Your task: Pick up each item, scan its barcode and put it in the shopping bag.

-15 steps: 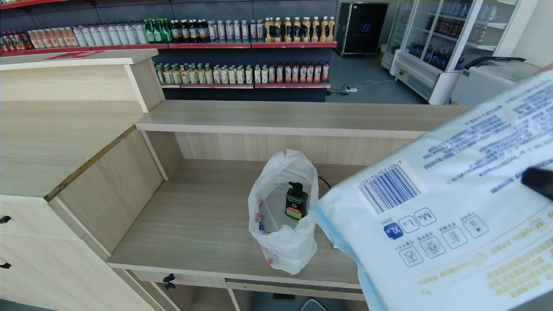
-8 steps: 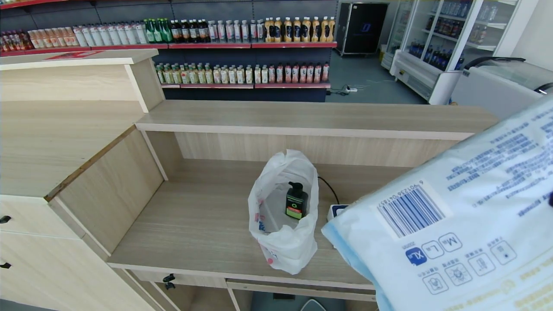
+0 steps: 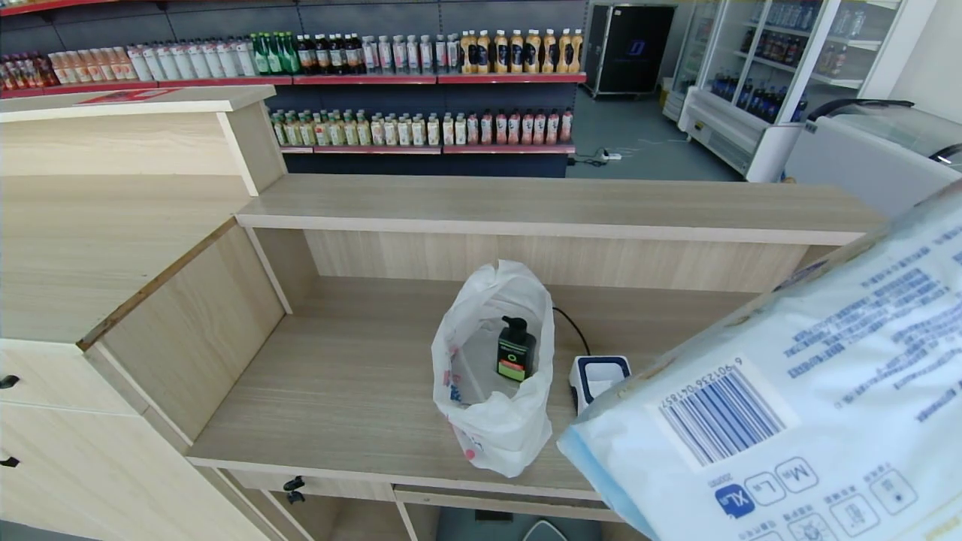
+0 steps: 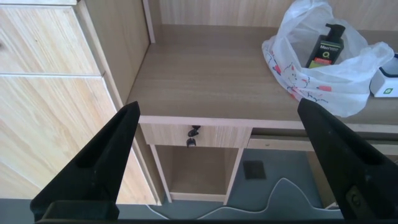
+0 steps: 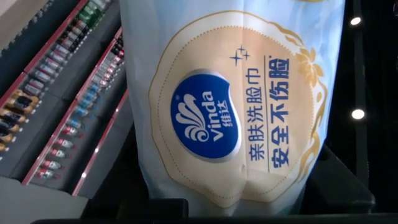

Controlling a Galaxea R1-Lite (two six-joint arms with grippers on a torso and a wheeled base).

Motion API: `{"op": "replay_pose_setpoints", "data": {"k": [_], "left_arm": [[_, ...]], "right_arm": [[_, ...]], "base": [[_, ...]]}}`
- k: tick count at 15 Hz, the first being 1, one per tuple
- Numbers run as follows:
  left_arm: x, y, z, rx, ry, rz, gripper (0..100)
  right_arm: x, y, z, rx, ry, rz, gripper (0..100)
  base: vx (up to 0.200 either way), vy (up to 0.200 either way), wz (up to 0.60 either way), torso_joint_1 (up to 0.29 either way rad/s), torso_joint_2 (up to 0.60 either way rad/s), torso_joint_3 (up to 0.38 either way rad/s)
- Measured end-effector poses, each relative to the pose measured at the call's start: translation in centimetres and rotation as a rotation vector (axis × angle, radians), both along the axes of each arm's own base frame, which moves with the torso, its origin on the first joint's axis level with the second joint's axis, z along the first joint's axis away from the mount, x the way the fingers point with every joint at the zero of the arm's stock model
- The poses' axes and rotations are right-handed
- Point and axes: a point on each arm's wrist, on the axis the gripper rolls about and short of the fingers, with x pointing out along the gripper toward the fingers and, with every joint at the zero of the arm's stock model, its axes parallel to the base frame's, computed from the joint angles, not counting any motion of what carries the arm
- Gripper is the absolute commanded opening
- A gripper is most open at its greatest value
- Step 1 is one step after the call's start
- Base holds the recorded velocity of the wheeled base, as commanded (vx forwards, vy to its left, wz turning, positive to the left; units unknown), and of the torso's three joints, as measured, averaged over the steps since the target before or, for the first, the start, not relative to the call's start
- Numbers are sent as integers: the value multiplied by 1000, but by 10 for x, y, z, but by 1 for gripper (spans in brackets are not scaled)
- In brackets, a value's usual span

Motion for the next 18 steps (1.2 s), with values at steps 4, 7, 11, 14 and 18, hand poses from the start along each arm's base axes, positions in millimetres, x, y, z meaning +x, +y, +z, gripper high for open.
{"op": "replay_pose_setpoints", "data": {"k": [4, 7, 11, 14, 18], "left_arm": [[0, 0, 0, 0, 0, 0, 100], [0, 0, 0, 0, 0, 0, 100], [0, 0, 0, 0, 0, 0, 100], [0, 0, 0, 0, 0, 0, 100], [0, 0, 0, 0, 0, 0, 100]], "right_arm": [[5, -5, 8, 194, 221, -86, 0], [17, -11, 9, 631, 658, -191, 0], [40, -33, 9, 1234, 881, -446, 0], [56, -54, 3, 1689, 1063, -550, 0], [65, -68, -9, 1999, 1179, -594, 0]], "base": [[0, 0, 0, 0, 0, 0], [0, 0, 0, 0, 0, 0], [0, 0, 0, 0, 0, 0], [0, 0, 0, 0, 0, 0], [0, 0, 600, 4, 2, 5]]}}
